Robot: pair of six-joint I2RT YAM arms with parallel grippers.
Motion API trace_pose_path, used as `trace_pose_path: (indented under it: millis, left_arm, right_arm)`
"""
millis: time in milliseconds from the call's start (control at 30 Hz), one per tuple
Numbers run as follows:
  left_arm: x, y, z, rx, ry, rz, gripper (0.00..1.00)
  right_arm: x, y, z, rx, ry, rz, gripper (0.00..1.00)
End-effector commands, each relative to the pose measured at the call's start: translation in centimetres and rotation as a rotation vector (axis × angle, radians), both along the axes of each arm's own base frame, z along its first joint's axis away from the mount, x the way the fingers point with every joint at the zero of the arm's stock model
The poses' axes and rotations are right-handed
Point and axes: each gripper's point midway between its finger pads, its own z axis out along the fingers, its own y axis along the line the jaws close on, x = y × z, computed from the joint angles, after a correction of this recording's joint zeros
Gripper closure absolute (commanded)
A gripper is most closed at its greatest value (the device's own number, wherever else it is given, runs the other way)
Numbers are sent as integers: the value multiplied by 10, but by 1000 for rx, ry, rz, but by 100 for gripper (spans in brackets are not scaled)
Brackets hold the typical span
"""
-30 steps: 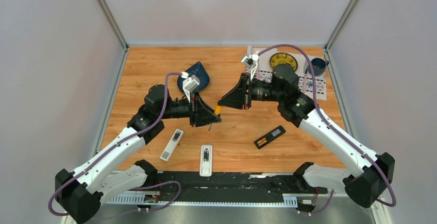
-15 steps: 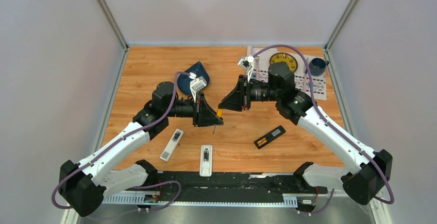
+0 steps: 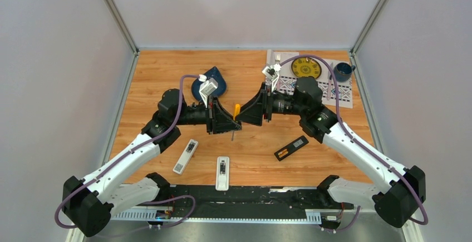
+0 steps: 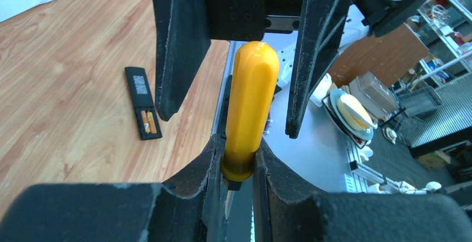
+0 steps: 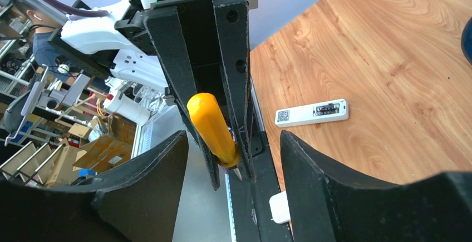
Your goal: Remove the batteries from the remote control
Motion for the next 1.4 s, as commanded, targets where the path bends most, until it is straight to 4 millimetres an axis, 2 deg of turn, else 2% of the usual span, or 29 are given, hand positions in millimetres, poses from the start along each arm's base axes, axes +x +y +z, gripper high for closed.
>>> trace_pose_path:
  millis: [0, 233, 600, 633, 733, 767, 800, 933, 967, 1000, 1067, 1100, 1233, 1267, 1300, 1333, 1367]
  left_arm:
    - [-15, 1, 22, -71, -62, -86, 100]
    - [-30, 3, 31, -96, -85, -155, 100]
    - [-38, -5, 35, -91, -85, -199, 100]
    - [-37, -6, 34, -87, -82, -200, 100]
    - [-37, -9, 34, -85, -78, -207, 100]
    - [-37, -9, 34, -85, -81, -208, 100]
    - [-37, -9, 34, -85, -79, -207, 100]
    - [-35, -8, 33, -77, -86, -191, 99]
    - [-35, -8, 30, -66, -91, -189, 94]
    - [-34, -7, 29, -58, -97, -183, 77]
    - [-28, -5, 20, -12, -105, -142, 64]
    - [-25, -3, 16, 4, -106, -125, 54]
    - [-5, 10, 2, 51, -112, 27, 38]
    - [0, 15, -14, 98, -86, 69, 29]
    - [5, 20, -21, 122, -82, 118, 28]
    - [14, 29, -27, 150, -85, 209, 27]
    - [17, 35, -42, 182, -72, 249, 25]
  right_arm:
    - [-14, -3, 36, 108, -106, 52, 36]
    - [-32, -5, 69, 209, -164, 140, 44]
    - [-40, 0, 63, 187, -130, 229, 58]
    - [-40, 0, 63, 187, -127, 232, 60]
    - [-41, 2, 62, 183, -119, 241, 79]
    - [-41, 3, 62, 181, -113, 244, 93]
    - [-41, 3, 61, 180, -113, 247, 100]
    - [-39, 2, 58, 168, -117, 225, 100]
    - [-38, 2, 58, 165, -119, 217, 100]
    - [-37, 1, 58, 162, -124, 199, 100]
    - [-33, 1, 52, 137, -128, 175, 100]
    - [-28, 1, 45, 110, -105, 145, 100]
    - [-9, -5, 26, 21, -97, 9, 100]
    - [-4, -8, 20, -5, -86, -28, 100]
    - [5, -11, 8, -43, -71, -86, 100]
    - [10, -14, 3, -58, -62, -116, 100]
    - [15, -21, 2, -63, -61, -157, 100]
